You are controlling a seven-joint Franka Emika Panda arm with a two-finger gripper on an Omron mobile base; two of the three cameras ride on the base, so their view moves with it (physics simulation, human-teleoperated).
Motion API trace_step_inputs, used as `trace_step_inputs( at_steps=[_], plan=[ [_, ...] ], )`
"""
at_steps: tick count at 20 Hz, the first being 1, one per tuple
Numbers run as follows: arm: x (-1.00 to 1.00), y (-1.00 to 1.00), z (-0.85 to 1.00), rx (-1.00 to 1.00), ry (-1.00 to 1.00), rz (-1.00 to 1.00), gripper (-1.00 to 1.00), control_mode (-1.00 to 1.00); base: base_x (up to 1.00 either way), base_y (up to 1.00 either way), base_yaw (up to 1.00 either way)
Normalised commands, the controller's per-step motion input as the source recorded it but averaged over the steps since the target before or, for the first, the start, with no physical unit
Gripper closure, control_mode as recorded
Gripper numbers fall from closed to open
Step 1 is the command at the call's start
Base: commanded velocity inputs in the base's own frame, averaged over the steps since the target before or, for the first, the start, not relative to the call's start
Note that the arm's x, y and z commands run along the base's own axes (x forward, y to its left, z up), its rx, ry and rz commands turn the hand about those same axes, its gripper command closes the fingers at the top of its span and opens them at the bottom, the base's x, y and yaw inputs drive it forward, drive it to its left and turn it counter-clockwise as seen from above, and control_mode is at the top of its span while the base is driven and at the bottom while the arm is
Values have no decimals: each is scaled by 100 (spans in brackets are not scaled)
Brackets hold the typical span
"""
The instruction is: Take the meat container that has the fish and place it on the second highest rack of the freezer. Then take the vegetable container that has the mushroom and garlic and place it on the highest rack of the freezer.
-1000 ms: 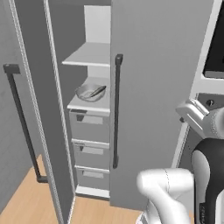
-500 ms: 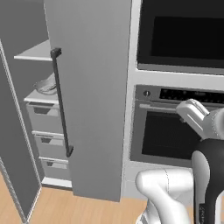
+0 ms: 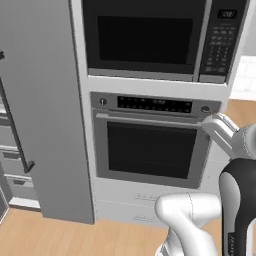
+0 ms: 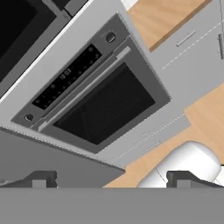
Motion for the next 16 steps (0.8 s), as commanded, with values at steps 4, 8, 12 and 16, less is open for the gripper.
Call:
trace_step_inputs(
  at_steps=[4,8,12,16],
  plan=[
    [0,0,0,0,0,0,-100,100,-13,-100,-1],
    [0,0,0,0,0,0,-100,100,-14,-100,-2],
    [0,0,0,0,0,0,-100,100,-12,-100,-1],
    [0,0,0,0,0,0,-100,100,-5,-100,0]
  ],
)
